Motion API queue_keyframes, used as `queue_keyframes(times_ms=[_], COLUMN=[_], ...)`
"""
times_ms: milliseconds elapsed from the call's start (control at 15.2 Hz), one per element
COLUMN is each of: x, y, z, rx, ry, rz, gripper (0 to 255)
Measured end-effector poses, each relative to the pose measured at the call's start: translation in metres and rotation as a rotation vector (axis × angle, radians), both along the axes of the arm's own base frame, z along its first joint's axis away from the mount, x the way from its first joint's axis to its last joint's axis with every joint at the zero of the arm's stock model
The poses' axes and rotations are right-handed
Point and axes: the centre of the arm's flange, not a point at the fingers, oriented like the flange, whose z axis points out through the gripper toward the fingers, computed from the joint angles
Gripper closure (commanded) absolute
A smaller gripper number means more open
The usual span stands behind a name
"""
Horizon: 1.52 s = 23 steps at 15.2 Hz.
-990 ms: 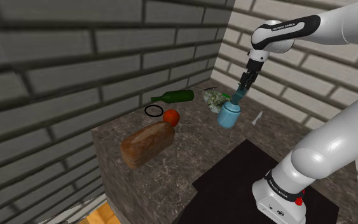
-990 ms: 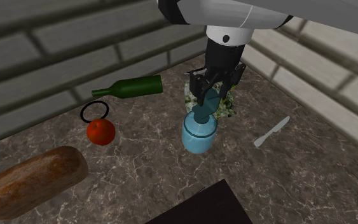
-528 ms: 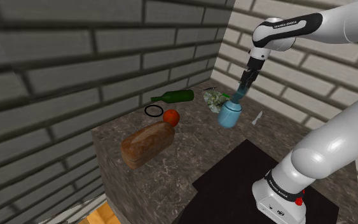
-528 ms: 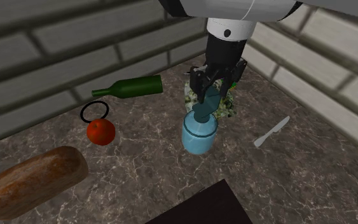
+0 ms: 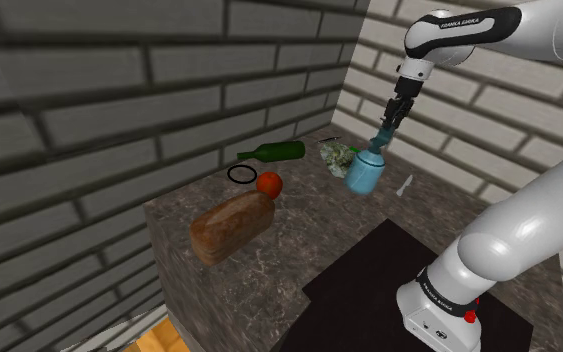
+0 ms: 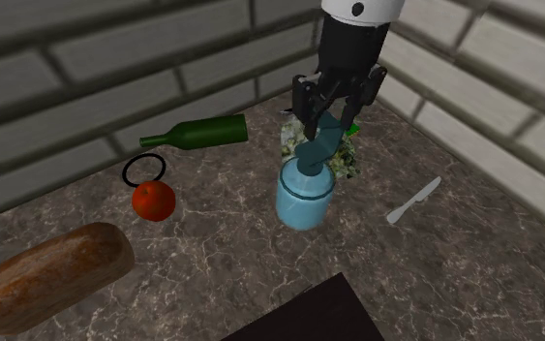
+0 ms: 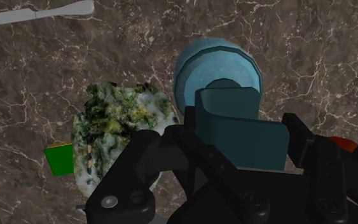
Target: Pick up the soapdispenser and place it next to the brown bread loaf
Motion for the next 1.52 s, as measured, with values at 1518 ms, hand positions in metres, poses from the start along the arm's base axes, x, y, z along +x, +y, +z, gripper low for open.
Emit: queue_keyframes(times_ms=[1518], x=[-0.002], y=[0.002], z=[0.121], rx=[0.000], ry=[0.000], rz=[0.000], gripper=[255])
